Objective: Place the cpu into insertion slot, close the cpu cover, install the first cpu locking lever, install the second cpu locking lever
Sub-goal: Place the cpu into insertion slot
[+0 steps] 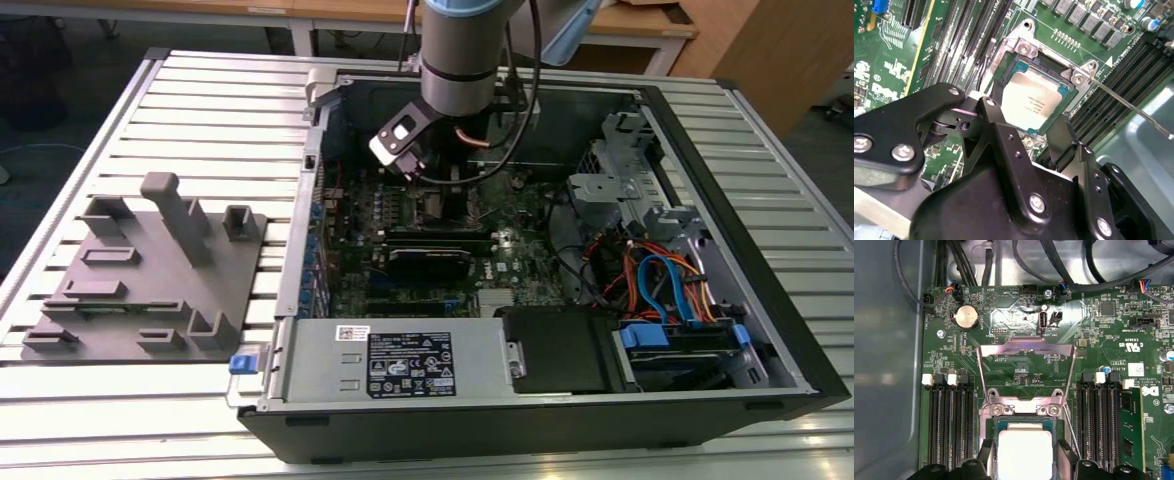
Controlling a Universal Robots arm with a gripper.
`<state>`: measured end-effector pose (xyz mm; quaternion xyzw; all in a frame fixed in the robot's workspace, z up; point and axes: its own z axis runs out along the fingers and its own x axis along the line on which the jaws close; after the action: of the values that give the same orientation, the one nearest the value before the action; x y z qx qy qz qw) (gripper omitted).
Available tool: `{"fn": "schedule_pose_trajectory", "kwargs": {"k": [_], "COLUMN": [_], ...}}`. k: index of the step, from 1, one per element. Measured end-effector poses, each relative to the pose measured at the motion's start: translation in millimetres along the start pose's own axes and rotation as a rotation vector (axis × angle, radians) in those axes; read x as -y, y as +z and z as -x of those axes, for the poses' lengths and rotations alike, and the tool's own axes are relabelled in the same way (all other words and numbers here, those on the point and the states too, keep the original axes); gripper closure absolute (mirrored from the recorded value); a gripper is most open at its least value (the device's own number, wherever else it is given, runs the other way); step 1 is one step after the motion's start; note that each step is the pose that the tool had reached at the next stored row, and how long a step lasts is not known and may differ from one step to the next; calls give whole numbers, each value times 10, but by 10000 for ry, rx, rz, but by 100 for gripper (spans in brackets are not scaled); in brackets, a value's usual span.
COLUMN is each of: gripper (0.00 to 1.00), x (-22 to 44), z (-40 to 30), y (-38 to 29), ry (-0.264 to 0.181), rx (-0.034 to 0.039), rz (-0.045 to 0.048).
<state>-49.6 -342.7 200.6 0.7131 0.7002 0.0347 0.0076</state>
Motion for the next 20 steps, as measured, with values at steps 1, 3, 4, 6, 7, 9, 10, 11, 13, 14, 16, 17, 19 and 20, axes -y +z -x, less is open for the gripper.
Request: {"fn": "schedule_pose_trajectory", "kwargs": {"k": [1,3,4,6,7,9,10,11,13,14,16,17,19,20], "gripper": [39,39,39,40,47,53,59,65,71,76,82,88,89,89], "x": [-1,-3,-4,-5,-6,-6,-6,-6,-6,-6,-6,-6,-6,-6], "z": [0,-2,-3,-4,-4,-4,-4,-4,-4,-4,-4,-4,-4,-4], "y": [-11,-54,-73,-92,-101,-104,-104,-104,-105,-105,-105,-105,-105,-105], "ry": [0,0,0,0,0,1,0,1,1,1,1,1,1,1], "rx": [0,-1,1,0,0,-2,-2,-2,-1,-1,0,-1,0,0], "rz": [0,-1,-3,-7,-10,-14,-14,-14,-16,-17,-18,-18,-20,-20]}}
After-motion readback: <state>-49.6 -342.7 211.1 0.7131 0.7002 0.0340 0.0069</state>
